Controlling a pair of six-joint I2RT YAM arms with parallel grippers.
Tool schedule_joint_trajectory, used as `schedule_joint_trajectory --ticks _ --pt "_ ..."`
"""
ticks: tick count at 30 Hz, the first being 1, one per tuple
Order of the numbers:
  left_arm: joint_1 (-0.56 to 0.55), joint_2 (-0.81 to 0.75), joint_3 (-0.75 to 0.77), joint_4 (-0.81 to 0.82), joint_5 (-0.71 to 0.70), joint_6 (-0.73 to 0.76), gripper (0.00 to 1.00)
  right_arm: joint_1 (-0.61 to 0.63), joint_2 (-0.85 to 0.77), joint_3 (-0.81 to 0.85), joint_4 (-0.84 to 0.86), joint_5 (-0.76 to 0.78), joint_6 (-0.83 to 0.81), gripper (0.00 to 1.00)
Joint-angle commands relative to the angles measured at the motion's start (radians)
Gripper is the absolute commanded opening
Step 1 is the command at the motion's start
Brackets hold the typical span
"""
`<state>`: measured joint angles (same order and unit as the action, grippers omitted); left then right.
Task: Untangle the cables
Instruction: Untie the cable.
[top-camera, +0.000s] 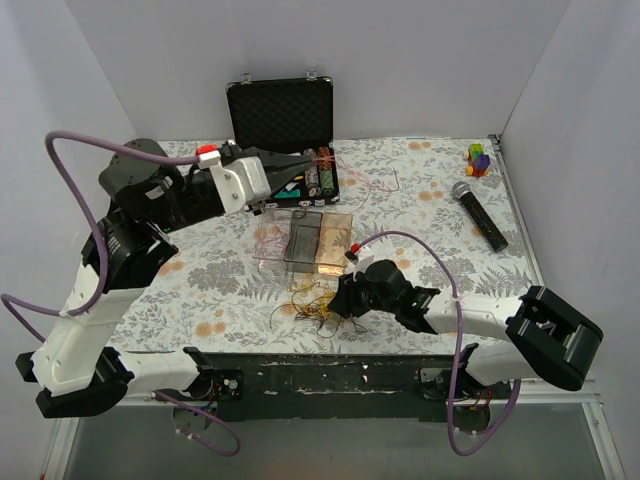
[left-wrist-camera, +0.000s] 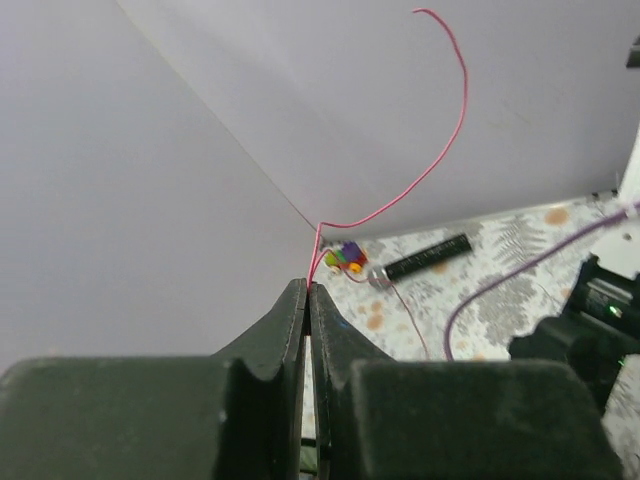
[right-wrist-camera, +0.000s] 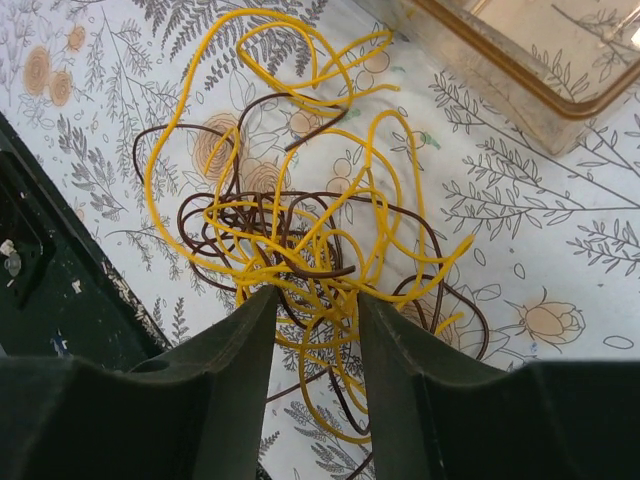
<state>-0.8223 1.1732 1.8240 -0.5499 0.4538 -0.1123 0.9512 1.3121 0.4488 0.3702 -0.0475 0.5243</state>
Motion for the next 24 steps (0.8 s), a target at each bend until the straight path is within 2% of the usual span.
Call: schedule_joint_trajectory --ticks 1,5,8,11,15,17,19,22,24 --pt "-0.005 -0.010 0.057 0.143 -0.075 -0.018 0.00 0.021 0.010 -0.004 0.055 0.043 0.017 0.42" --pt "-0.005 -0.055 -0.035 0.417 -0.206 -0.003 0.00 0.032 -0.013 -0.033 0.009 0.104 0.029 0.22" --pt "-0.005 -0.052 -0.060 0.461 -0.253 0.046 0.00 0.035 -0.072 -0.056 -0.098 0.199 0.048 0.09" --pt "-0.005 -0.064 -0.112 0.467 -0.282 0.053 0.00 0.035 -0.169 -0.062 -0.235 0.319 0.072 0.06" --pt "-0.005 -0.105 -0.253 0.499 -0.309 0.049 0.00 0.035 -0.339 -0.059 -0.396 0.435 0.091 0.06" --pt "-0.005 -0.119 -0.317 0.521 -0.343 0.051 0.00 0.034 -0.401 -0.047 -0.451 0.480 0.088 0.12" --pt "-0.005 -0.129 -0.389 0.544 -0.386 0.071 0.00 0.032 -0.439 -0.019 -0.508 0.506 0.089 0.23" --pt "-0.003 -0.132 -0.488 0.599 -0.475 0.091 0.00 0.029 -0.464 0.036 -0.551 0.482 0.065 0.48" --pt "-0.003 -0.127 -0.540 0.633 -0.519 0.100 0.00 0.031 -0.481 0.068 -0.551 0.448 0.034 0.57"
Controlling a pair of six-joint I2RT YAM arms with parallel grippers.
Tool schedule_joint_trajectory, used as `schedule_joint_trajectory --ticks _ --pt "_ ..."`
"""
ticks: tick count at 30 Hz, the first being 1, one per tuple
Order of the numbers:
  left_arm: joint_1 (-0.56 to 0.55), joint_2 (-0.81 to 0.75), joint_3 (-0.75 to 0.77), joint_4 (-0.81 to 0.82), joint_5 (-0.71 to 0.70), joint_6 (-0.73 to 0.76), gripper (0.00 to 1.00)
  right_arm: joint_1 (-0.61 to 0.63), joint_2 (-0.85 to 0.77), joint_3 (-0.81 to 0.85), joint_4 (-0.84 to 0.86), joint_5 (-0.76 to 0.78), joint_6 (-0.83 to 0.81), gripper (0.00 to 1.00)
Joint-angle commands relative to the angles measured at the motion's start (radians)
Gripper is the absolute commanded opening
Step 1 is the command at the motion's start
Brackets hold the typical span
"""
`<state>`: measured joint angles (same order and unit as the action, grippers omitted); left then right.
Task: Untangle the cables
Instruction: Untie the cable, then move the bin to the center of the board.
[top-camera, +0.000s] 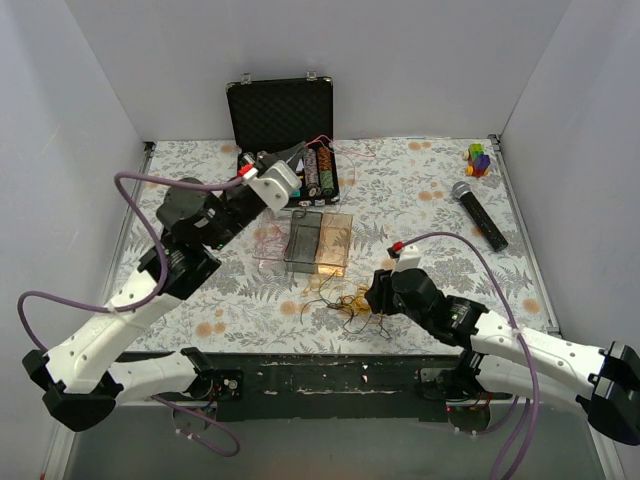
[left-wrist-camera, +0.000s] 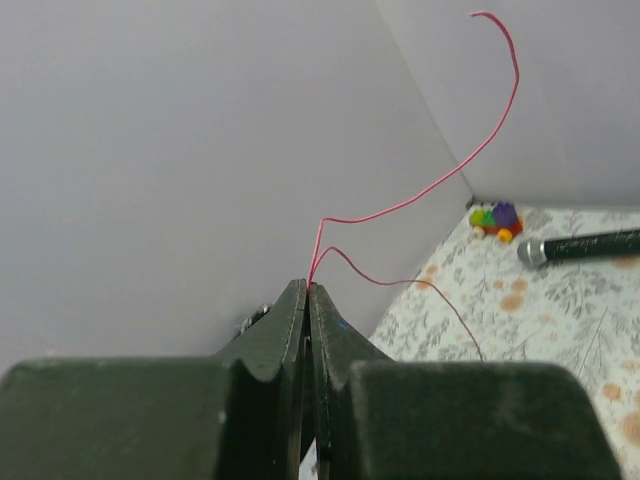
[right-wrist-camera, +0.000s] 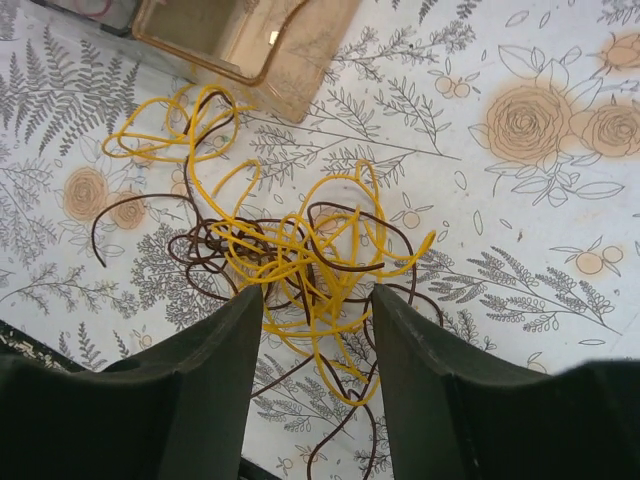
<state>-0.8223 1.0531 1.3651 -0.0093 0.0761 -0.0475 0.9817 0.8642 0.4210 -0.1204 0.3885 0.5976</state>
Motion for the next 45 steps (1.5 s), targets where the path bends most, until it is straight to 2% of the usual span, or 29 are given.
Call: schedule_joint_trajectory --ticks 1,4,11,20,28,36,45 --pt "-0.001 -0.004 -0.104 0.112 -0.157 0.038 0.00 0.000 -0.037 0.108 -0.056 0.006 -0.048 0.59" --pt "0.002 0.008 -0.132 0.152 -0.182 0.040 0.00 -0.002 -0.042 0.157 -0.071 0.000 -0.076 0.62" --pt "0.018 0.016 -0.179 0.181 -0.190 0.043 0.00 -0.027 0.008 0.232 -0.048 -0.008 -0.116 0.62" --pt "0.095 0.024 -0.322 0.241 -0.245 0.071 0.00 -0.199 0.162 0.286 0.031 -0.135 -0.139 0.60" --pt "0.166 0.022 -0.311 0.293 -0.225 0.008 0.00 -0.321 0.280 0.312 0.142 -0.244 -0.154 0.60" --pt "0.169 -0.002 -0.225 0.258 -0.190 -0.029 0.00 -0.328 0.478 0.364 0.243 -0.336 -0.134 0.60" --pt "0.169 -0.036 -0.305 0.181 -0.154 -0.069 0.00 -0.328 0.617 0.406 0.294 -0.379 -0.121 0.60"
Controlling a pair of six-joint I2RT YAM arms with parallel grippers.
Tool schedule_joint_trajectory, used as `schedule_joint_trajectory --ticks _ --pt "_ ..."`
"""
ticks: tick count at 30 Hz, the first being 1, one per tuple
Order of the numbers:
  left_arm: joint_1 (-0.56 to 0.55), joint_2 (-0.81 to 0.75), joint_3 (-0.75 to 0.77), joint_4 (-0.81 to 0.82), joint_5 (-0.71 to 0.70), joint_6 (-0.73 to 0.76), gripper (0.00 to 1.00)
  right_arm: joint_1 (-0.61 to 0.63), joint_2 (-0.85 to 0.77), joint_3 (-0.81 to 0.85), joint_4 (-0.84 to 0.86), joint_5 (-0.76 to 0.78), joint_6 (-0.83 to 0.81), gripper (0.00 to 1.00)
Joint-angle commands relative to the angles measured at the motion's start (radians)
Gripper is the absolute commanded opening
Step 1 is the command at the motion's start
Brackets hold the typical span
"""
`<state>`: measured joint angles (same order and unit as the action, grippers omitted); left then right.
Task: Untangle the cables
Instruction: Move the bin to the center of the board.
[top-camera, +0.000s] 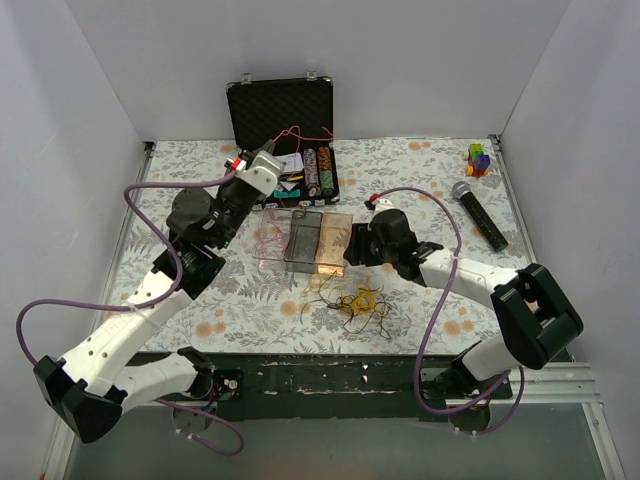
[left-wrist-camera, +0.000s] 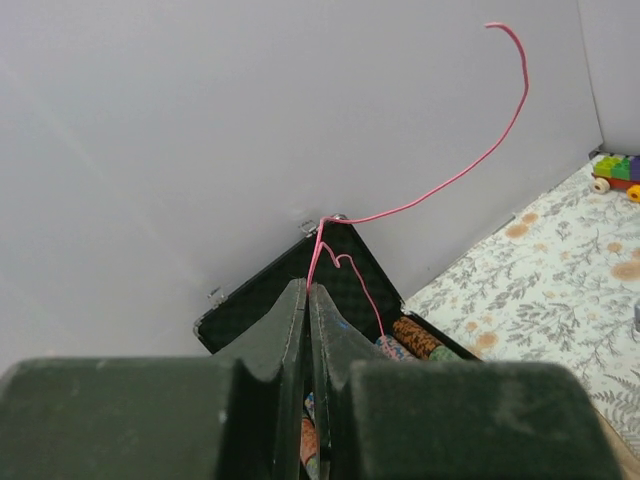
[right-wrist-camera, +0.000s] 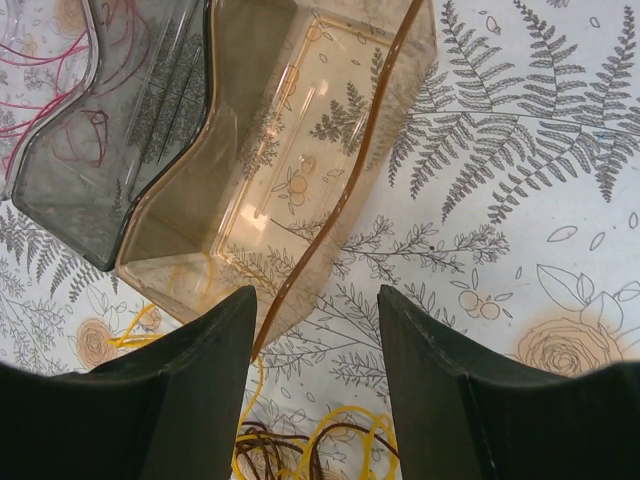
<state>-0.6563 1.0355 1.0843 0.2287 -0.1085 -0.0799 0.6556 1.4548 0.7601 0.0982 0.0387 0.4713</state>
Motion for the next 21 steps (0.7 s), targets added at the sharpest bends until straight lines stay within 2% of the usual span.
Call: schedule_joint_trajectory --ticks 1,14,21 --pt "0.003 -0.020 -0.030 -0.064 0.035 -0.041 0.00 -0.002 0.035 0.073 0.075 -0.031 0.006 0.59" --pt "0.003 -0.025 -0.040 -0.163 0.059 -0.083 0.00 -0.002 0.157 0.111 0.084 -0.068 0.001 0.58" --pt "0.003 -0.049 -0.109 -0.224 0.073 -0.130 0.00 -0.002 0.203 0.123 0.086 -0.080 -0.008 0.55"
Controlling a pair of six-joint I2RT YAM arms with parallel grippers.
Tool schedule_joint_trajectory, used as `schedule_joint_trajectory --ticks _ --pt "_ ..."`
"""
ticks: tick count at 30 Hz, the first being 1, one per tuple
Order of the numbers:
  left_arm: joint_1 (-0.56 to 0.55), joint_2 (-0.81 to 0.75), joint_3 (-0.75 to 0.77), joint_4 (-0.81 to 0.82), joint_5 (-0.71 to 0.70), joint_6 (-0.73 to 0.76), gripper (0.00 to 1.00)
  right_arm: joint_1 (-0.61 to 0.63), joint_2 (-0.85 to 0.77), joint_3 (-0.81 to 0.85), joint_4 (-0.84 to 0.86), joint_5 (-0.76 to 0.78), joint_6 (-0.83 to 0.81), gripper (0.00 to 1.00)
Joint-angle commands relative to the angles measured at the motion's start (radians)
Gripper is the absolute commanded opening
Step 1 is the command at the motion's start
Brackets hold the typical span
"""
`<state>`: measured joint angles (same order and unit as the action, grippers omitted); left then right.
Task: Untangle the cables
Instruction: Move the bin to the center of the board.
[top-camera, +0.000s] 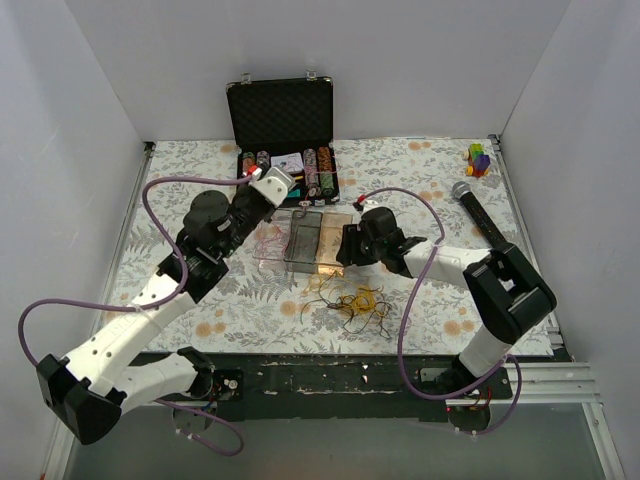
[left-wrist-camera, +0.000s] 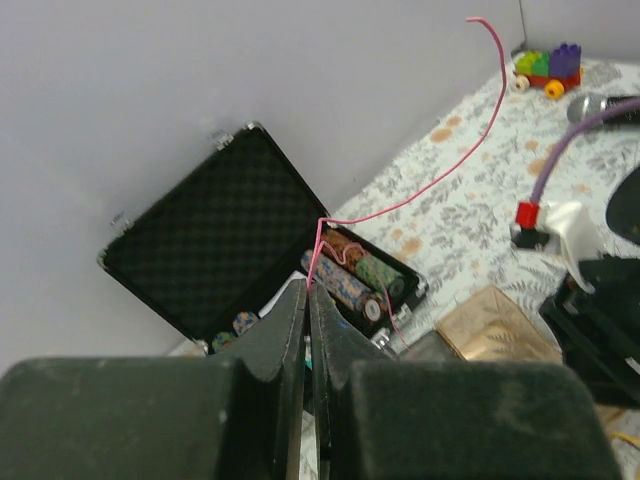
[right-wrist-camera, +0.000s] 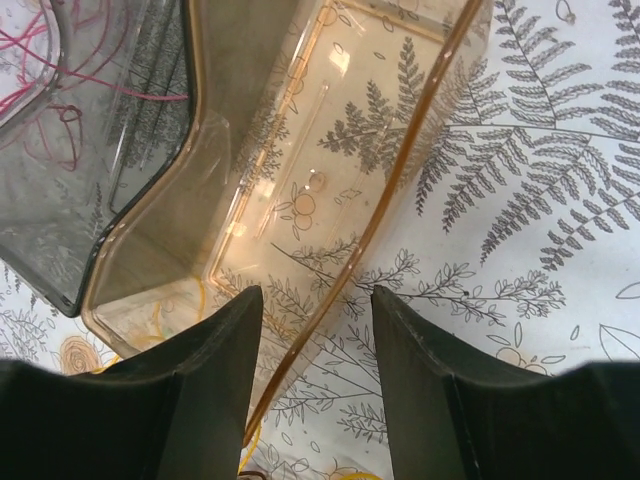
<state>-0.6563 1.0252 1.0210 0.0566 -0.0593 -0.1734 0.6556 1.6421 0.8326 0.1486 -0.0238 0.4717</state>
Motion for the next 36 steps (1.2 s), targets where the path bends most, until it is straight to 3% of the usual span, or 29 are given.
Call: schedule_joint_trajectory --ticks 1,10,18,24,29,36 --pt "0.004 -0.039 -0.051 -0.095 0.033 -0.047 0.00 -0.001 0.021 0.054 0.035 -0.021 -0.010 0.53" --pt "0.004 -0.065 -0.073 -0.185 0.081 -0.140 0.00 0.053 0.038 0.059 0.037 -0.016 -0.041 0.39" --pt "0.004 -0.129 -0.012 0.075 -0.154 0.021 0.00 0.082 0.021 0.002 0.034 0.016 -0.044 0.37" --pt "0.004 -0.154 0.088 0.077 -0.174 0.057 0.00 0.082 0.013 -0.043 0.036 0.050 -0.022 0.37" --pt "0.006 -0.181 0.116 0.005 -0.209 0.109 0.00 0.082 0.010 -0.046 0.026 0.068 -0.005 0.37" --pt "0.004 -0.243 0.126 -0.227 -0.125 0.042 0.00 0.084 0.019 -0.036 0.029 0.067 0.002 0.37"
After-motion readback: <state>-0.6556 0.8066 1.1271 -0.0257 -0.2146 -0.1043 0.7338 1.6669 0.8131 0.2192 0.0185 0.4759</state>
